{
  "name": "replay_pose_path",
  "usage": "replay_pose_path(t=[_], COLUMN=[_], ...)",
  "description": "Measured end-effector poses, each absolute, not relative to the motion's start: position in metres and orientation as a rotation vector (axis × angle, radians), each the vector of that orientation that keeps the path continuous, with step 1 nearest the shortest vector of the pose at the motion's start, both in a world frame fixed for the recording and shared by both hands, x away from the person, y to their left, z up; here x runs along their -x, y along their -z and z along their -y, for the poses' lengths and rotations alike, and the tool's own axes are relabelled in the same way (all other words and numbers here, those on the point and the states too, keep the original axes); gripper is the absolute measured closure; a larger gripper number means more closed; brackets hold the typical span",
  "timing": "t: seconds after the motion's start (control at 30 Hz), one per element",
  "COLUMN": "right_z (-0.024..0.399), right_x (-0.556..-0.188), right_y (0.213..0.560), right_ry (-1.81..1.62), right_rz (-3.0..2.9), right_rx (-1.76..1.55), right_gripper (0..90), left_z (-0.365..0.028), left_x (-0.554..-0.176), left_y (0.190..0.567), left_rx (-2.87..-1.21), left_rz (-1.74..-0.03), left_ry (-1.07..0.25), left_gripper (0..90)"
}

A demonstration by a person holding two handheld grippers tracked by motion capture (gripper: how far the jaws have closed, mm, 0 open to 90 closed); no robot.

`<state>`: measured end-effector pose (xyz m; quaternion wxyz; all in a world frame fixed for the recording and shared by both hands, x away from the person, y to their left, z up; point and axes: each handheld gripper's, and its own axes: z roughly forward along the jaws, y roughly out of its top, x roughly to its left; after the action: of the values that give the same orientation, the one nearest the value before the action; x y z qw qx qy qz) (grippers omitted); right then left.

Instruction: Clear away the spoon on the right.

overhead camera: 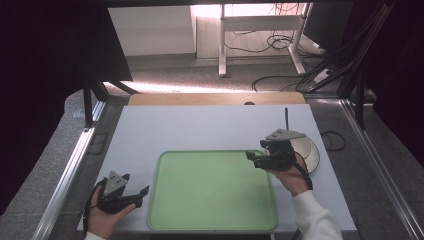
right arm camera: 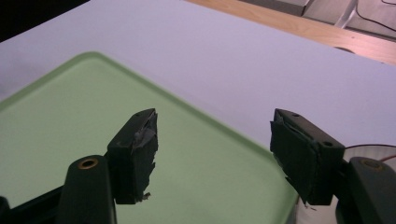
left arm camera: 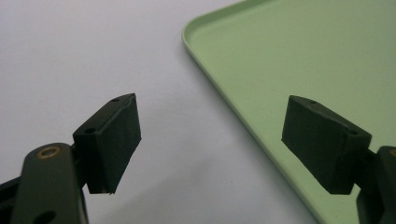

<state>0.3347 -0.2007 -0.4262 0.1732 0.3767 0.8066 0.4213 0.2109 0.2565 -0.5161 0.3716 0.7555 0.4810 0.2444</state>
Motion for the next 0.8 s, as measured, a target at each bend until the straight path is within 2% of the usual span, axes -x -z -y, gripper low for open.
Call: replay_pose_path(t=[0.8], right_z=[0.236], right_x=[-0.377], right_y=[0.423], right_ry=[-1.152], right_rz=[-2.179], right_rx=[-1.199], right_gripper=[34.6], left_z=[-0.257], left_x=[-0.211], left_y=[0.516], left_rx=[-1.937], left_rz=[-1.227], left_ry=[-0.623], left_gripper=[19.1])
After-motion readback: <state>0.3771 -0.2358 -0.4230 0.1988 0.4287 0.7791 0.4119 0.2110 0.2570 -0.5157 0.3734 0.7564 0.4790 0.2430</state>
